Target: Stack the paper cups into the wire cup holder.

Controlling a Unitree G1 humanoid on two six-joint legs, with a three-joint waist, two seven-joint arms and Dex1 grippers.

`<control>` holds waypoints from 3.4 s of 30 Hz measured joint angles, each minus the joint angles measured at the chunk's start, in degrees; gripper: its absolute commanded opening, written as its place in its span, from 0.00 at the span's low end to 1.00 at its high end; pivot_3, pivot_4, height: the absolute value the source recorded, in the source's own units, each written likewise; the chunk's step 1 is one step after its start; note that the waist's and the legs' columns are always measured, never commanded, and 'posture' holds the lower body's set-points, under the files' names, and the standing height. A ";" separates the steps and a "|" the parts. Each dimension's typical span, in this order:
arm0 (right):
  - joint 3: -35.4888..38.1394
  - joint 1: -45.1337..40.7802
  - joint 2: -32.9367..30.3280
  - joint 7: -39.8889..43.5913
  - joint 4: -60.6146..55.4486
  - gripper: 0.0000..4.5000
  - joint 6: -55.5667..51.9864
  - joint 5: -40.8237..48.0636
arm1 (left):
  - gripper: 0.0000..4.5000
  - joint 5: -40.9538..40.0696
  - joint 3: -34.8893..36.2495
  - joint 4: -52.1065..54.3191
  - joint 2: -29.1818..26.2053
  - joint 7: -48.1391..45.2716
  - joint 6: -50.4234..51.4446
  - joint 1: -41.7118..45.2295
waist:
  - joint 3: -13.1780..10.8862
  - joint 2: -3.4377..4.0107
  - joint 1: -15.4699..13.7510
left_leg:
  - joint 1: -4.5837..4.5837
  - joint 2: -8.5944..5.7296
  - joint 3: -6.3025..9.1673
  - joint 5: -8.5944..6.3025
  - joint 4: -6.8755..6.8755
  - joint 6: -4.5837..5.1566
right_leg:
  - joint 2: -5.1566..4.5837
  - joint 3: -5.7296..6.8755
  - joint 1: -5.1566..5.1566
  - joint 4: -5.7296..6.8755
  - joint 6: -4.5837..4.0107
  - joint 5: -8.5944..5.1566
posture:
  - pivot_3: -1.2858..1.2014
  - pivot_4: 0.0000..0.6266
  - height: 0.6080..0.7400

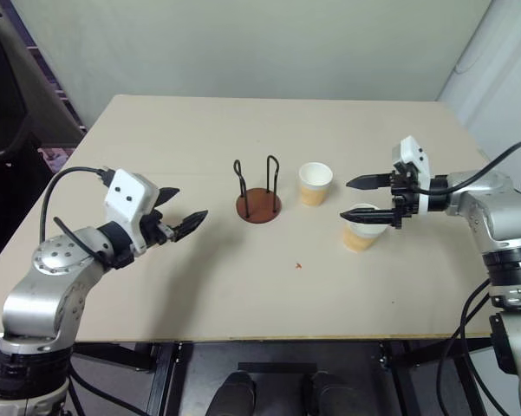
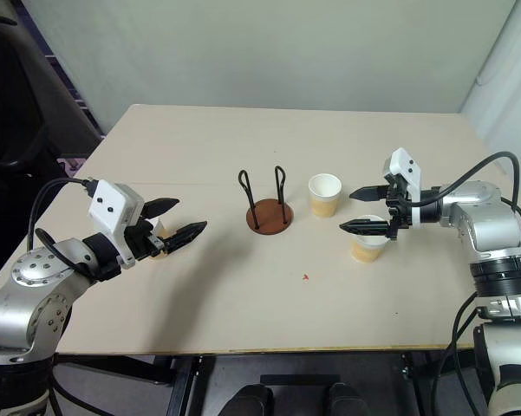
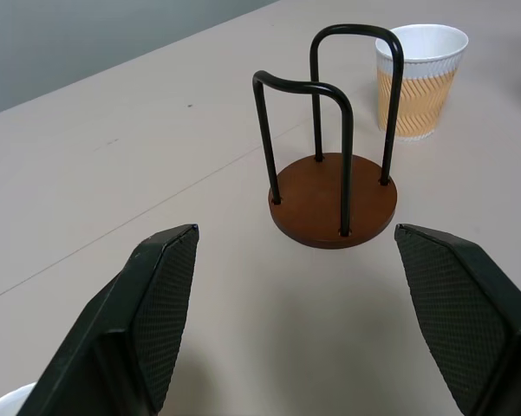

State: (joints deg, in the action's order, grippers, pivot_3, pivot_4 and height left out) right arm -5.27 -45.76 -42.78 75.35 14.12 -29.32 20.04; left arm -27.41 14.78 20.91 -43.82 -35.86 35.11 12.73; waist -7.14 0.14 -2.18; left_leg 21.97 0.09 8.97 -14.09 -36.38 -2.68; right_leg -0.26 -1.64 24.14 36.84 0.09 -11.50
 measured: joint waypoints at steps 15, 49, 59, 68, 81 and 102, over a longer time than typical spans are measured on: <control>-0.89 -1.78 1.63 1.23 2.71 1.00 1.10 -1.21 | 0.86 -0.49 1.36 2.07 0.08 1.29 0.66 -2.87 | 0.00 0.00 0.01 | 0.00 0.00 0.03 -0.01 0.01 -0.01 | 0.00 0.01 0.00 0.00 -0.01 -0.01 | 0.52 0.24 1.00; 2.80 4.75 -2.29 -2.95 -6.66 1.00 -4.18 0.75 | 0.86 6.75 -10.36 -12.87 4.78 -0.38 -3.80 15.54 | -0.04 -0.06 -0.36 | 0.07 -0.02 -0.04 0.05 -0.08 -0.14 | -0.02 -0.01 -0.01 -0.06 0.10 0.08 | 0.52 0.24 1.00; 5.04 6.85 -3.89 -5.44 -10.02 1.00 -6.27 2.18 | 0.86 11.40 -17.73 -24.05 11.56 -2.72 -8.28 20.53 | -0.05 -0.08 -0.51 | 0.11 -0.02 -0.19 0.05 -0.20 -0.11 | 0.01 0.00 -0.04 -0.04 0.18 0.11 | 0.52 0.24 1.00; 7.07 10.00 -5.68 -7.66 -14.02 1.00 -7.94 3.51 | 0.41 15.34 -18.50 -35.41 18.23 -2.53 -14.20 25.33 | -0.05 -0.08 -0.65 | 0.26 -0.04 -0.31 0.06 -0.62 -0.11 | 0.01 -0.02 -0.14 -0.16 0.39 0.17 | 0.52 0.24 1.00; 7.97 11.06 -6.40 -9.00 -15.77 1.00 -8.75 5.22 | 0.00 12.57 -19.90 -25.30 17.34 -10.68 -9.79 22.53 | -0.05 -0.08 -0.69 | 0.60 -0.11 -0.49 0.10 -0.74 -0.11 | 0.02 -0.06 -0.15 -0.79 0.73 0.37 | 0.52 0.24 1.00; 6.05 11.71 -6.35 -7.93 -17.33 1.00 -9.07 5.56 | 0.00 6.71 -26.84 -4.10 14.95 -13.82 2.32 12.70 | -0.05 -0.08 -0.68 | 0.50 -0.08 -0.26 -0.01 -0.83 0.30 | -0.02 -0.17 -0.18 -0.72 0.75 0.46 | 0.52 0.24 1.00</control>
State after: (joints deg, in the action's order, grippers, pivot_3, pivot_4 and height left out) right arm 0.78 -34.05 -49.13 67.42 -3.22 -38.39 25.60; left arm -20.69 -12.06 16.81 -28.87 -49.68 37.43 25.44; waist -7.19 0.06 -2.85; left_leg 22.47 0.01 8.71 -14.10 -37.21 -2.38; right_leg -0.29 -1.80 23.96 36.12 0.85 -11.04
